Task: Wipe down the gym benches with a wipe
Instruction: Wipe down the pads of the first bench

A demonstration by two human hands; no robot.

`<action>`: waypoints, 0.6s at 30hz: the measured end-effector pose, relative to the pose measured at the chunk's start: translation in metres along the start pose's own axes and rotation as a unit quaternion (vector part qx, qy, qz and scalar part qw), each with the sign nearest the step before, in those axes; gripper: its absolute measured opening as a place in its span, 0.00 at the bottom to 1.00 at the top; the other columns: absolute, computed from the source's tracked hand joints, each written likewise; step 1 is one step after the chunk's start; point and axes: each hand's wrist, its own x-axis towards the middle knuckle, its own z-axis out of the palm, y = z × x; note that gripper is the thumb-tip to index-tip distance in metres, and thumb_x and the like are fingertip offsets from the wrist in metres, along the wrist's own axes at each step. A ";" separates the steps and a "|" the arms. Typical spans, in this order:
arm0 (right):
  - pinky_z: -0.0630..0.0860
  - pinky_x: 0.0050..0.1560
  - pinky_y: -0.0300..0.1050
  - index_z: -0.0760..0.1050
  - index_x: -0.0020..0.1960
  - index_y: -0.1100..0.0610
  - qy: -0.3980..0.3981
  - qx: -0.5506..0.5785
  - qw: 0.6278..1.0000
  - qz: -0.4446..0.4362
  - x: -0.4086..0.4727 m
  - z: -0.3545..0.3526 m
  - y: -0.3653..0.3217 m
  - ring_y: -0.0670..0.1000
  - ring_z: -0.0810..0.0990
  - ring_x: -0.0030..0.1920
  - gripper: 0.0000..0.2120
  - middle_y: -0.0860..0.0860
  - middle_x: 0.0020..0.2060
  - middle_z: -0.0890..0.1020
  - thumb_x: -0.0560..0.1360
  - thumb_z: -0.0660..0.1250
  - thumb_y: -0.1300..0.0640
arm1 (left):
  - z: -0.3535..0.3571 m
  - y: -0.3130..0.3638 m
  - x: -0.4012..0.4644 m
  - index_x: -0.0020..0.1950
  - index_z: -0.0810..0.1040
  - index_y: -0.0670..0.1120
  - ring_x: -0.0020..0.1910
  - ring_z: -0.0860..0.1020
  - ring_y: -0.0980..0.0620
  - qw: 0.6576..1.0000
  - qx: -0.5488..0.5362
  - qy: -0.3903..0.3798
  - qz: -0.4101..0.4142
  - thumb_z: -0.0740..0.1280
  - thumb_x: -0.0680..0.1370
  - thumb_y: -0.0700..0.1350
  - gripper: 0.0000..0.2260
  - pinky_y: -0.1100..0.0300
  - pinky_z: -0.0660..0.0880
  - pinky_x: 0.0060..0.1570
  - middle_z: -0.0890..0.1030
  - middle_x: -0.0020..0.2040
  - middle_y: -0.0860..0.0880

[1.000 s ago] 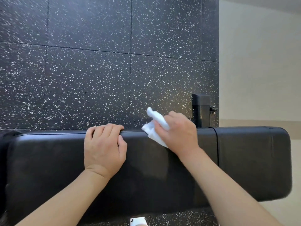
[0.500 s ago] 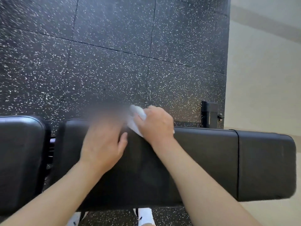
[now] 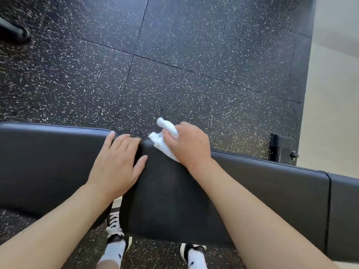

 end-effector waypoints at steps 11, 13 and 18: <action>0.69 0.43 0.47 0.78 0.47 0.51 0.039 -0.108 0.991 -0.068 0.001 0.013 -0.028 0.50 0.72 0.45 0.26 0.48 0.41 0.71 0.82 0.44 0.40 | 0.000 -0.074 -0.056 0.82 0.65 0.45 0.84 0.57 0.44 0.997 -0.023 0.065 -0.045 0.56 0.82 0.54 0.29 0.35 0.57 0.79 0.61 0.84 0.45; 0.68 0.35 0.52 0.74 0.37 0.56 0.112 -0.037 0.983 -0.143 -0.002 0.022 -0.047 0.54 0.71 0.37 0.18 0.51 0.37 0.72 0.80 0.64 0.45 | 0.005 -0.077 -0.065 0.82 0.65 0.45 0.84 0.57 0.44 0.994 -0.035 0.086 -0.055 0.57 0.83 0.53 0.28 0.36 0.56 0.80 0.60 0.84 0.45; 0.67 0.35 0.53 0.80 0.46 0.58 0.115 -0.060 0.907 -0.400 -0.043 0.041 -0.050 0.57 0.70 0.37 0.13 0.53 0.40 0.74 0.77 0.71 0.48 | 0.017 -0.079 -0.070 0.82 0.65 0.48 0.84 0.57 0.45 0.989 -0.043 0.120 -0.072 0.58 0.83 0.51 0.27 0.37 0.56 0.80 0.59 0.85 0.47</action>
